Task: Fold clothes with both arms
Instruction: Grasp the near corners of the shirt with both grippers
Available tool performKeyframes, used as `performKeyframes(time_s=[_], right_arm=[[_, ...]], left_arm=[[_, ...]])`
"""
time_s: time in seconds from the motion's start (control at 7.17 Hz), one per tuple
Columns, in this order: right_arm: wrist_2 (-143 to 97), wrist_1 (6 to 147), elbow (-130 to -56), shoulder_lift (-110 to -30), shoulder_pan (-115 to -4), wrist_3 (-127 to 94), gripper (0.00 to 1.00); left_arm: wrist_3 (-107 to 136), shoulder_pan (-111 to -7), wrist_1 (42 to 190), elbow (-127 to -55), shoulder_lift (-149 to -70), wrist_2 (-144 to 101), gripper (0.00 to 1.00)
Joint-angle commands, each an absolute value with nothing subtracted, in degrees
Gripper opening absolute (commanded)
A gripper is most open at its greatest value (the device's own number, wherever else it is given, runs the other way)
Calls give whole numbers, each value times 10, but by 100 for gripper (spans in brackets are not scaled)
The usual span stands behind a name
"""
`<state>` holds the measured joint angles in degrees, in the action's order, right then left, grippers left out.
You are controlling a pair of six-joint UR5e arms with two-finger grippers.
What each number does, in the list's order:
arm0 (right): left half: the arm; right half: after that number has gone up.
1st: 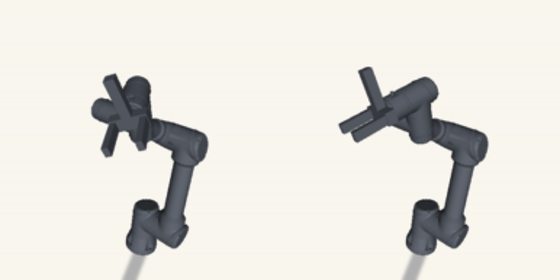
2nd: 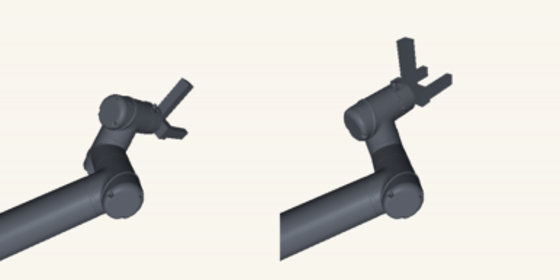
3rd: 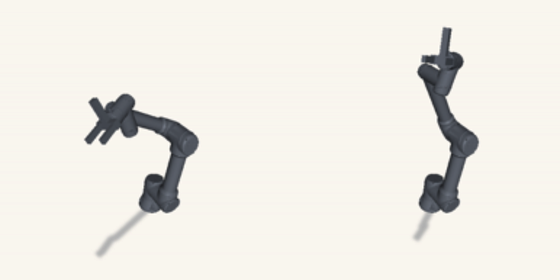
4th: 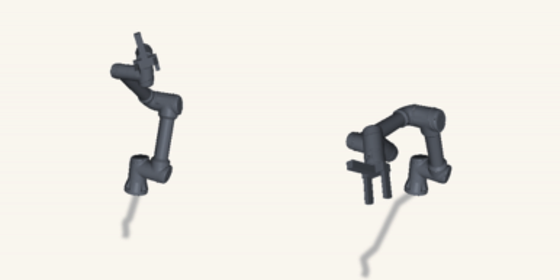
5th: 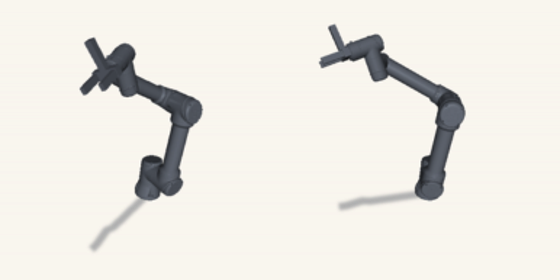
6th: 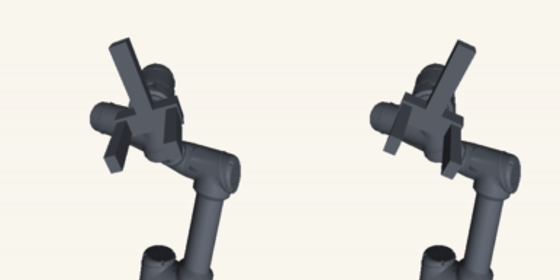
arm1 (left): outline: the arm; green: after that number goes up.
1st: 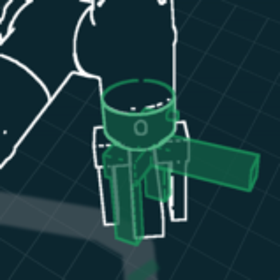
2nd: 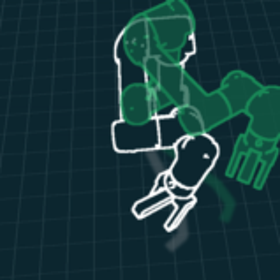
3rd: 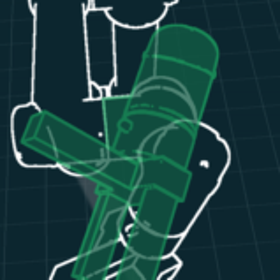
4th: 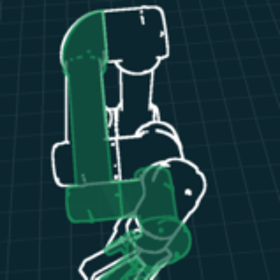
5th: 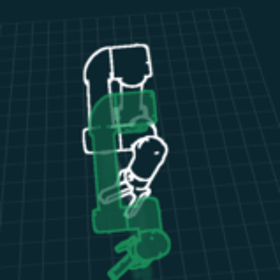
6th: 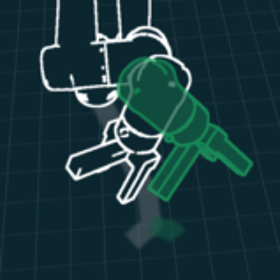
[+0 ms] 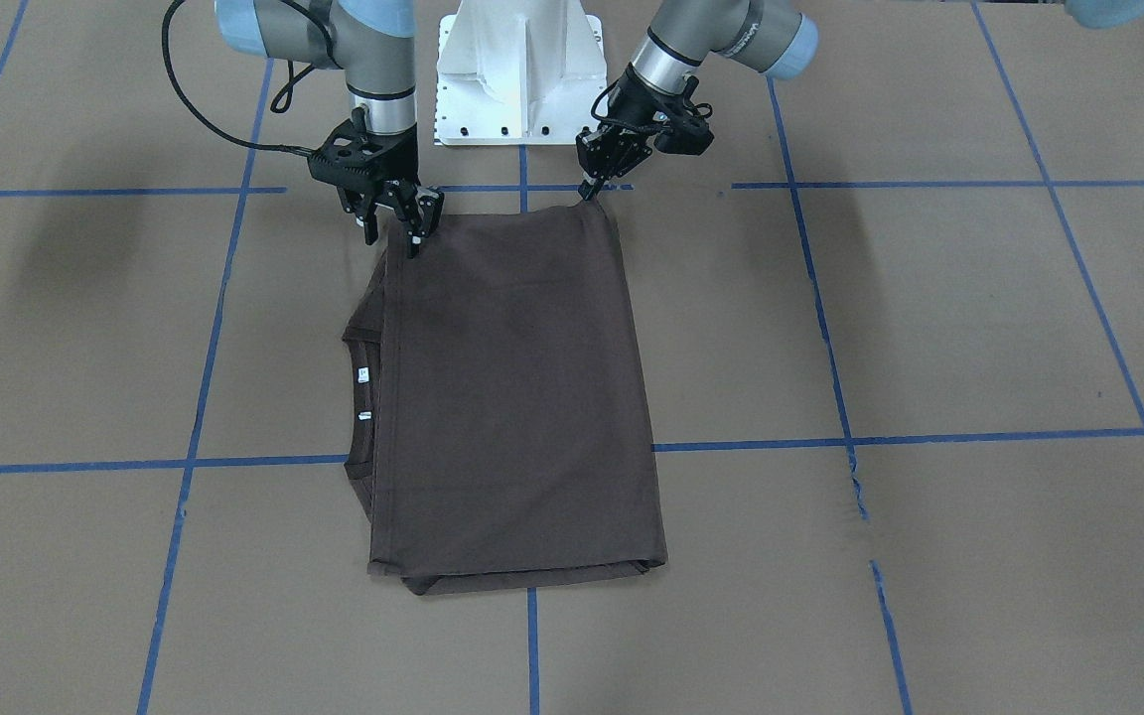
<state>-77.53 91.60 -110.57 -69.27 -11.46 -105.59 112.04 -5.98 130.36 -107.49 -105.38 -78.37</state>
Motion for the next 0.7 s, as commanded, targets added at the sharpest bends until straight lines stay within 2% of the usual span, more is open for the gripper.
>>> performKeyframes(time_s=[0.0,0.28,0.42,0.56], right_arm=[[-774,916,-1088,-685,-114,-1056,63],[-774,915,-1087,-679,-115,-1056,57],[-774,915,-1086,-672,-115,-1058,44],[-774,916,-1085,-672,-115,-1059,41]], left_arm=[[1121,-60,1303,-1075,-1053,-784,0],[1121,-60,1303,-1077,-1054,-783,0],[1121,-60,1304,-1078,-1053,-783,0],[1121,-60,1303,-1078,-1053,-783,0]])
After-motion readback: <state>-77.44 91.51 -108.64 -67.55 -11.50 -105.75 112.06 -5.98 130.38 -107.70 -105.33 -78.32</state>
